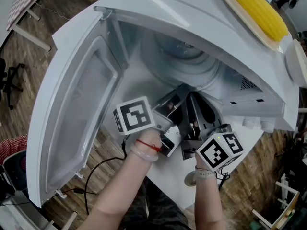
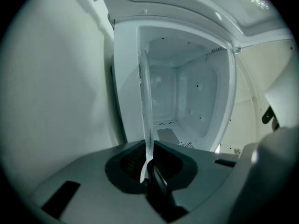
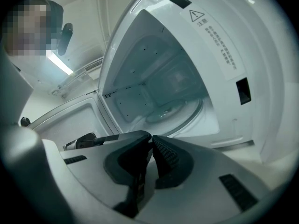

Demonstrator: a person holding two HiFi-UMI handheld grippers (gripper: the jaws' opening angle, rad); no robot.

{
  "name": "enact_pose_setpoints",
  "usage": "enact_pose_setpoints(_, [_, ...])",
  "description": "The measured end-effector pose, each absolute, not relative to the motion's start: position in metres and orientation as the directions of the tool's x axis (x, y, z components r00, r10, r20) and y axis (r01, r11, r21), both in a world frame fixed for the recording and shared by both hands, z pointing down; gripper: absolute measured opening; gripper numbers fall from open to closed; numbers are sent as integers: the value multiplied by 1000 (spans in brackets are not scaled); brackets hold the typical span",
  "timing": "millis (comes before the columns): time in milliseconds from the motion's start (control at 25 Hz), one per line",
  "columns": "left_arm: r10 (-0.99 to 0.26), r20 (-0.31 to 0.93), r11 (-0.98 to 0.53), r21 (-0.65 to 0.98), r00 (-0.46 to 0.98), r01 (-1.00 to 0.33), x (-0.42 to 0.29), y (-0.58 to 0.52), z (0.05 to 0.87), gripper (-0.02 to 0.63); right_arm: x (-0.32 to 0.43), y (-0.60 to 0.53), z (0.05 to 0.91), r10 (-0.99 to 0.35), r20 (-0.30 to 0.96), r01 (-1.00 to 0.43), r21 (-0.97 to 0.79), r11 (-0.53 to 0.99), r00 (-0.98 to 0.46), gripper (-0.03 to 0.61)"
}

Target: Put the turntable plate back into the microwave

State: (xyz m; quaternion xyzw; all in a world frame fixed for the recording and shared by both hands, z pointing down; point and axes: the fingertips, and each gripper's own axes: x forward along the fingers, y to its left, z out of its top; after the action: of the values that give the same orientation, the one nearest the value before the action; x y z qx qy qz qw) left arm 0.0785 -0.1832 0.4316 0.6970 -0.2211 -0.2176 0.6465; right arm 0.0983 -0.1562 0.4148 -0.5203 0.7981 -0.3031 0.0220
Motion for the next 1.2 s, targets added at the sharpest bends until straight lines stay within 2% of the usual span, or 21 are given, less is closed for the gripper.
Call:
enact_pose_setpoints(560, [-642, -26, -65, 998, 766, -20, 60, -176, 431, 46, 99, -142, 416, -837, 298, -831, -476, 287, -460, 46])
enact_pose_setpoints(720, [-650, -57, -68, 998, 758, 17, 61, -176, 428, 44, 96, -143, 416, -834, 296, -833, -465, 299, -465, 46])
enact_pose_setpoints(1200, [-632, -29, -105, 993, 774, -48, 55, -165, 427, 46, 89, -159, 418, -835, 316, -860, -404, 311, -450, 35])
